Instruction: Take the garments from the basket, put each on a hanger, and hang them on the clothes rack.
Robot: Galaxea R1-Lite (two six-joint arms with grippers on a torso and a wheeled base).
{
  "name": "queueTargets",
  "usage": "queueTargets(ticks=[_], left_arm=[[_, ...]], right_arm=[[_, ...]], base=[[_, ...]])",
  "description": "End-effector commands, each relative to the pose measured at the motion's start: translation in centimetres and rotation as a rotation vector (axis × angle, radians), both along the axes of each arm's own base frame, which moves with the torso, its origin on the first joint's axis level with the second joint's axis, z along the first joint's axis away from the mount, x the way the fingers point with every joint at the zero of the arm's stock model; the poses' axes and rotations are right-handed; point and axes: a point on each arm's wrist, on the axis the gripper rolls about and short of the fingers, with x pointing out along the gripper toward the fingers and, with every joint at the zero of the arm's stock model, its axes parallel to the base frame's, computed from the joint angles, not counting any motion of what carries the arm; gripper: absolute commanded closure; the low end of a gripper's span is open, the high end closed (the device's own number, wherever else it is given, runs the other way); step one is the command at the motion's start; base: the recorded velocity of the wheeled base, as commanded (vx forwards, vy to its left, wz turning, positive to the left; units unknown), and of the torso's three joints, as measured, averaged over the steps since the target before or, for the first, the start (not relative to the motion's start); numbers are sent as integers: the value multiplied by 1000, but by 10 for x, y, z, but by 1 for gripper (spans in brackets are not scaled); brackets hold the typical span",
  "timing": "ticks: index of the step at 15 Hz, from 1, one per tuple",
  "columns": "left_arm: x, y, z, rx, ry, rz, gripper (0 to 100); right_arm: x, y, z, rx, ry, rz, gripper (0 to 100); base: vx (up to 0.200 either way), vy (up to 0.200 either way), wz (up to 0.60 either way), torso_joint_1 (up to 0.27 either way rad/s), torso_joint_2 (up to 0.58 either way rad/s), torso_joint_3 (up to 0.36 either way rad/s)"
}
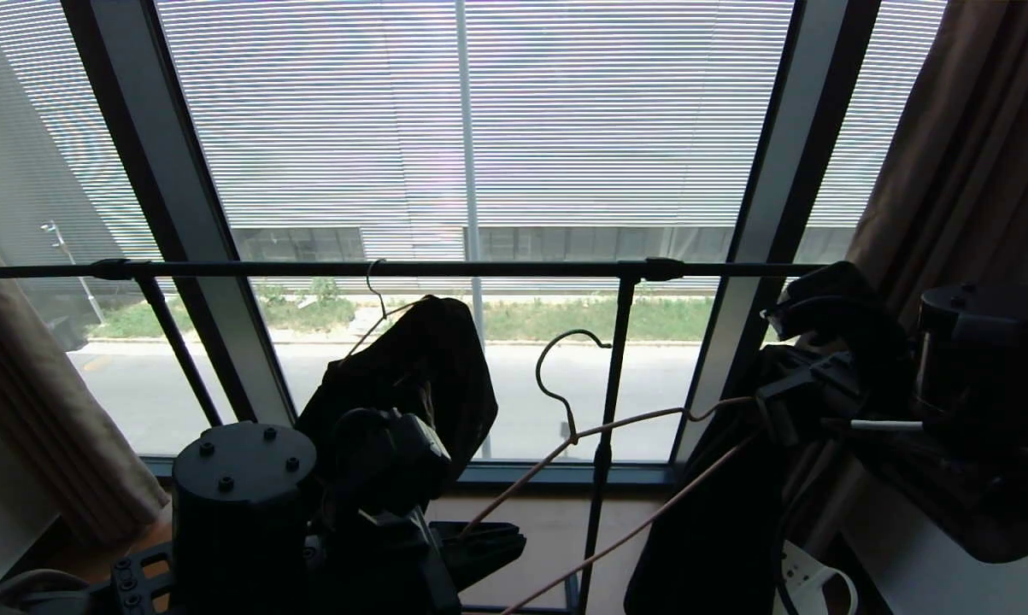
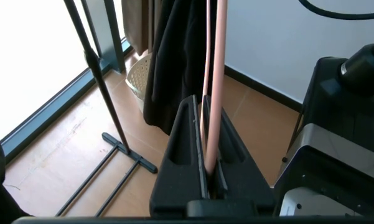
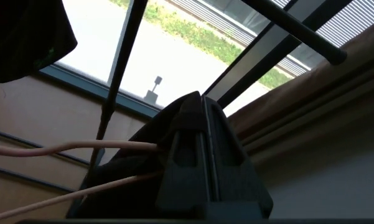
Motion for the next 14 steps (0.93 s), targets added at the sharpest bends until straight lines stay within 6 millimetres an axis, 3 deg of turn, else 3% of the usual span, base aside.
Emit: queueTargets(ticks=[1, 7, 14], left_arm=[[2, -3, 2, -7, -5, -3, 100], [23, -14, -1, -7, -10, 30, 100], [39, 13, 3, -11, -27, 142, 100]], right_arm=[[9, 6, 1, 8, -9, -33, 100], [1, 9, 2, 16, -14, -5, 100], [-2, 4, 9, 31, -36, -15, 100]], base=[[0, 0, 0, 0, 0, 0], [0, 0, 0, 0, 0, 0], [0, 0, 0, 0, 0, 0]])
